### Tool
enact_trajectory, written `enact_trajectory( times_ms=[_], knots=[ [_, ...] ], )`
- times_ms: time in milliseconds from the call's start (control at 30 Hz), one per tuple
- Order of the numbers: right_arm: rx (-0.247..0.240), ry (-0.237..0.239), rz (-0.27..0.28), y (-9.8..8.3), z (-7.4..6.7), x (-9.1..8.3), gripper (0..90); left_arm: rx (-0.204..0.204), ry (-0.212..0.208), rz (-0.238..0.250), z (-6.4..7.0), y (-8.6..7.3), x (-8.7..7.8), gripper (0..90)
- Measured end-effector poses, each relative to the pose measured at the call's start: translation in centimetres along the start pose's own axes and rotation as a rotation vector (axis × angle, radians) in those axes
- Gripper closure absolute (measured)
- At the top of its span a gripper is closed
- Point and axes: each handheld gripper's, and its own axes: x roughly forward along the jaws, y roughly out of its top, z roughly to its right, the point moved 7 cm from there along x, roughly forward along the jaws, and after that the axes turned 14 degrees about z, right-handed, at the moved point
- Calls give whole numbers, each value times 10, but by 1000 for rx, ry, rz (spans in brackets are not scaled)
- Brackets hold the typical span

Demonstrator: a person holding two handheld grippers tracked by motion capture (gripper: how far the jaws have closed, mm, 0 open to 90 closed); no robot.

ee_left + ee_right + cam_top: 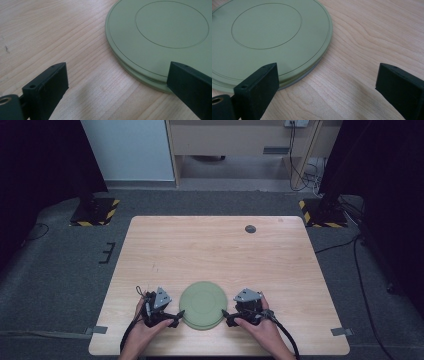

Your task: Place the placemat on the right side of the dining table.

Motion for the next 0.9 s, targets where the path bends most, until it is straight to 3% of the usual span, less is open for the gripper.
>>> enact_trajectory(
  times_ms=[900],
  knots=[
    [1,-70,3,3,10,7,19,14,92,-2,-5,7,12,2]
  ],
)
